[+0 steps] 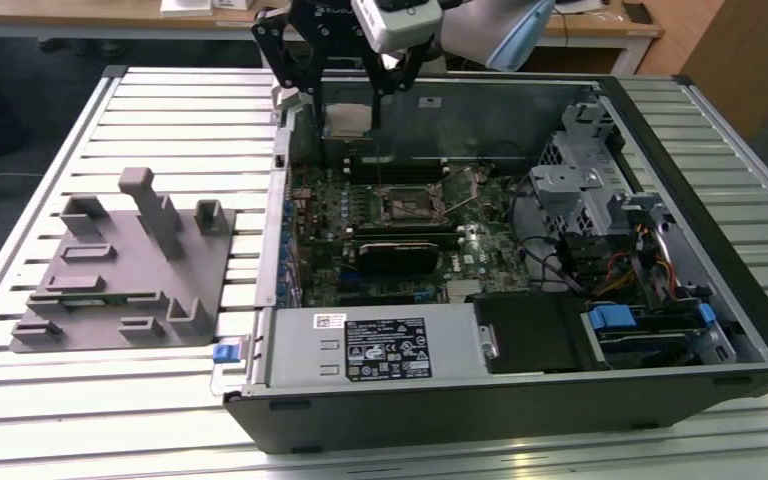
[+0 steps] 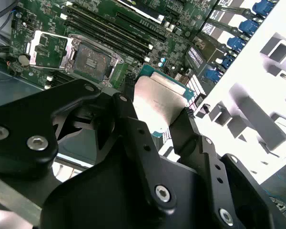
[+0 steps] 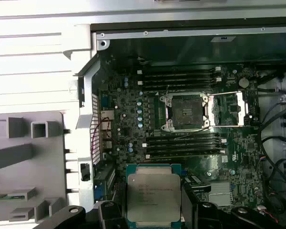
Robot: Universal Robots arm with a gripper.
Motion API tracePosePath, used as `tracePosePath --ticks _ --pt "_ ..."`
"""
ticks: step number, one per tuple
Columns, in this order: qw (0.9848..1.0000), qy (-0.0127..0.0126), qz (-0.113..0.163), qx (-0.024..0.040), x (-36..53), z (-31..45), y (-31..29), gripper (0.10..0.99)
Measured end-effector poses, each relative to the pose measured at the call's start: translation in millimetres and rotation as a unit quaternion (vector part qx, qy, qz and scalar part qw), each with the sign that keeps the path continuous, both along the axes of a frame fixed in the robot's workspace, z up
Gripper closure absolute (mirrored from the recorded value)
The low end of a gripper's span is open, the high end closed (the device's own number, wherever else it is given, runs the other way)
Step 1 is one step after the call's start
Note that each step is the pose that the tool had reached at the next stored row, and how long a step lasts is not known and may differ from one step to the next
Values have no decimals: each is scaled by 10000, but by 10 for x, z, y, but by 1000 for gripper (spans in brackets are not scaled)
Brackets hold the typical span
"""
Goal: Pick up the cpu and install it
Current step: 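Pick up the cpu and move it towards the insertion slot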
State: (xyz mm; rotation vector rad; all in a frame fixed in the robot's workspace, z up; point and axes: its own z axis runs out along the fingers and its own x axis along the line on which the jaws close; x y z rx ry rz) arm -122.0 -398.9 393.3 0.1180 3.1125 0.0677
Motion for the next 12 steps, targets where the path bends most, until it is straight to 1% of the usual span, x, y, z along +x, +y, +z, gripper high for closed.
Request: tracePosePath --ticks 12 --pt "10000 0 0 0 0 0 0 545"
